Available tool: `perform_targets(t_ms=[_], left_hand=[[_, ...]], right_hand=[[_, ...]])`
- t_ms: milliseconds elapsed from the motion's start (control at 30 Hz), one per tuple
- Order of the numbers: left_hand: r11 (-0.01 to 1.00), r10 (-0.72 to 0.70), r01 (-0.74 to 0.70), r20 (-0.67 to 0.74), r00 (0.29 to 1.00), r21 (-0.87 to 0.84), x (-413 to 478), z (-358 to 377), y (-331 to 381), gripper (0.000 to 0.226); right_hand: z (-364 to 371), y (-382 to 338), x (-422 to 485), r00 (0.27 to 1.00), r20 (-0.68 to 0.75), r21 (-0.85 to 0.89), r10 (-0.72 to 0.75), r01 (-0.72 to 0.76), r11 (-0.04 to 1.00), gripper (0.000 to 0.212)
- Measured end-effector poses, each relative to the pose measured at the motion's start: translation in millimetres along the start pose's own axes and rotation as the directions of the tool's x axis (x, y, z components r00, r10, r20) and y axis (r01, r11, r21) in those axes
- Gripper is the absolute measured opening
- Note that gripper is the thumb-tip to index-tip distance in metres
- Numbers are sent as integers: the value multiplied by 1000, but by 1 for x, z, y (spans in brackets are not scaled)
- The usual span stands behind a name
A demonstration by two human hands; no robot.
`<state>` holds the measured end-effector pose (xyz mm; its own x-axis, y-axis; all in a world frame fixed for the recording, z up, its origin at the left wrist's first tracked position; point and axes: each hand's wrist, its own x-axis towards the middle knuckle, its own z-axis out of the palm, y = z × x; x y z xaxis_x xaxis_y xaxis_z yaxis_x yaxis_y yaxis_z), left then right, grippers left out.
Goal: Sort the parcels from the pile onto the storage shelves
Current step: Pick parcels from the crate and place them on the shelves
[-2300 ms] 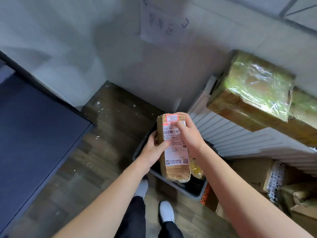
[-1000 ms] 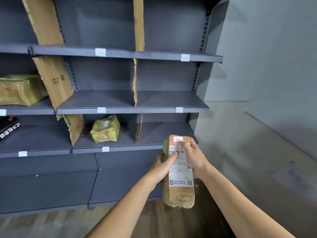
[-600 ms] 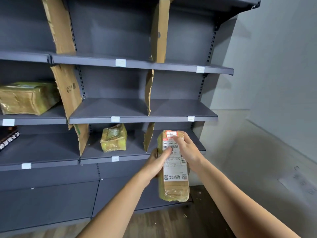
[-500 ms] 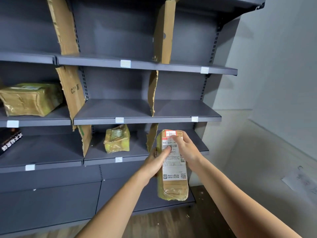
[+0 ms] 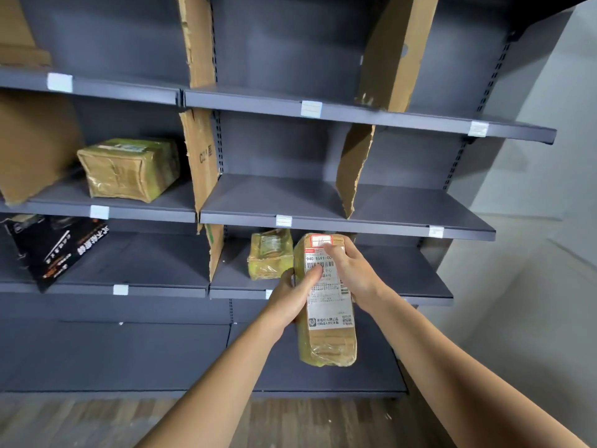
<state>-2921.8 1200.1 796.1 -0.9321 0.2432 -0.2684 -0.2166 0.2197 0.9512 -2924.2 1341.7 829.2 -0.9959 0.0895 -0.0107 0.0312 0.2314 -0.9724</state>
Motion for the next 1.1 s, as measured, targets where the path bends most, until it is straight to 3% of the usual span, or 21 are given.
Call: perform_targets(t_ms=[233,400,467,533,567,600,667,700,833,1100], left_hand=[[992,-116,120,-90,989,41,38,-41,-21,92],[977,-209,215,-205,956,6,64,-58,-43,86],[966,-256,256,-244,935,-34,67,-62,-53,76],[950,-312,303,-281,908,-74,68,-67,-62,68],[940,-341,329,-302,890,-93,69,-71,-69,70],[930,-367,351,-325,872,-109,68,-77,-73,72],[915,-402,381,-371,837,-132,67,-91,-84,74],[909,-415,390,-389,822,-145,66,-99,-88,74],[905,-426,389,-414,804,-175,57,-130,-103,71],[921,-381,317,-345,858,-228,31,-207,-141,58]], right_hand=[[41,22,60,986,141,53,94,-102,993,24],[73,55,99,966,215,82,146,-167,983,11],[86,69,109,948,251,40,194,-210,977,35],[99,84,123,930,278,-22,240,-243,970,75],[108,85,127,916,306,-50,258,-255,966,82],[117,83,129,903,336,-55,268,-265,963,71],[134,77,131,883,380,-49,276,-278,959,23],[143,75,133,877,393,-59,276,-275,960,15],[183,66,132,871,432,-79,235,-223,972,31],[269,56,124,872,416,-139,258,-220,966,32]])
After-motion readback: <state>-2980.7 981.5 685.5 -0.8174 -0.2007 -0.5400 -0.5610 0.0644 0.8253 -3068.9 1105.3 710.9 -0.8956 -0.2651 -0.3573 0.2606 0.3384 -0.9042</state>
